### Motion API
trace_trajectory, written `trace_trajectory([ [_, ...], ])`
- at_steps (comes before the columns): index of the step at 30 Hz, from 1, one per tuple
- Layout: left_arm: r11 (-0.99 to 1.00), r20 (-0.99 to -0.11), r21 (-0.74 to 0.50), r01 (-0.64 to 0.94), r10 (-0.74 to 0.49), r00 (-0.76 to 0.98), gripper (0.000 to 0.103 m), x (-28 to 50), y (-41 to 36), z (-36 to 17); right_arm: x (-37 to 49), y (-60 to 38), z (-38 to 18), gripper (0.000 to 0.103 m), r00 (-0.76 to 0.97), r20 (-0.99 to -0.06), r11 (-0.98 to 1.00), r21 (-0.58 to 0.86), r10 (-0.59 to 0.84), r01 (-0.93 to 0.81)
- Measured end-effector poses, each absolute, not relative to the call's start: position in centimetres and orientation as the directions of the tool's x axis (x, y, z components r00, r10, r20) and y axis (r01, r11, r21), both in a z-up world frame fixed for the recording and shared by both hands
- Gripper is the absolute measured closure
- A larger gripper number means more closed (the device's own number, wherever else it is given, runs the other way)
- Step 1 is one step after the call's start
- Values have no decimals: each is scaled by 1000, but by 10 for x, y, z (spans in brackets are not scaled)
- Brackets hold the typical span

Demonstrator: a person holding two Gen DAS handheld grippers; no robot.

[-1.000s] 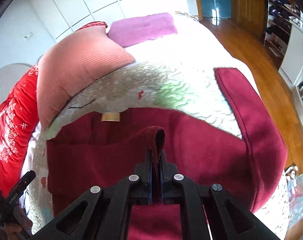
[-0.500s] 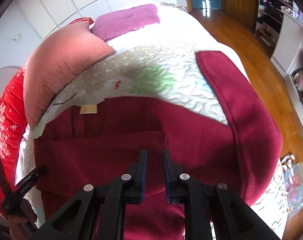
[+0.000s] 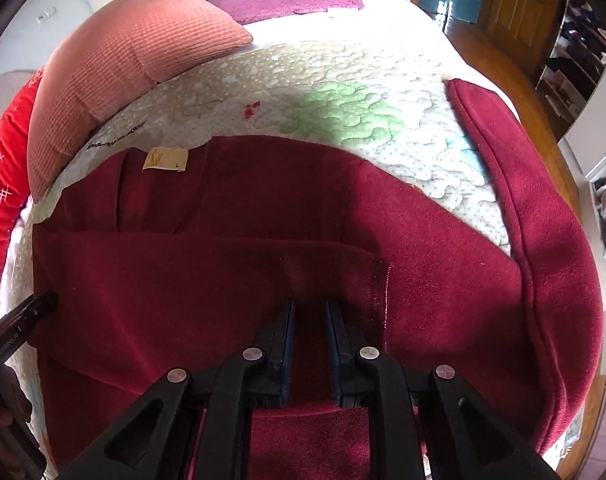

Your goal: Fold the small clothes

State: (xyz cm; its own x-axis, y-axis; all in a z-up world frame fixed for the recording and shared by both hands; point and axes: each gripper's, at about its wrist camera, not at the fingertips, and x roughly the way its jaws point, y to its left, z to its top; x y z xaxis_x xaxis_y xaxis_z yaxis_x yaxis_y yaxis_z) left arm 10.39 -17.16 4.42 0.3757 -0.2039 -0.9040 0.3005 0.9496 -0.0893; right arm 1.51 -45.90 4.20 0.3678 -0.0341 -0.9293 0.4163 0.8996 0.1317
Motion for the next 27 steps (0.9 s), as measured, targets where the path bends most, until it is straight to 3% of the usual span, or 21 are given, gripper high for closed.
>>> trace_trajectory([
  [5, 947, -900, -80, 311, -203, 386, 42, 98, -174, 59, -1, -457, 59, 89, 388, -922, 890, 183, 7, 418],
  [10, 939, -881, -115, 323, -247, 403, 42, 86, -180, 77, -17, -454, 54, 67, 384, -923, 889, 177, 1, 423],
  [16, 926, -894, -150, 347, -277, 353, 42, 73, -208, 63, -16, -452, 40, 67, 372, -928, 912, 156, 4, 379],
  [22, 910, -909, -132, 393, -269, 317, 42, 65, -233, 52, -28, -479, 51, 67, 416, -905, 862, 283, 93, 421],
  [27, 908, -901, -161, 387, -295, 317, 42, 64, -239, 56, -34, -482, 56, 67, 434, -898, 848, 281, 68, 449],
])
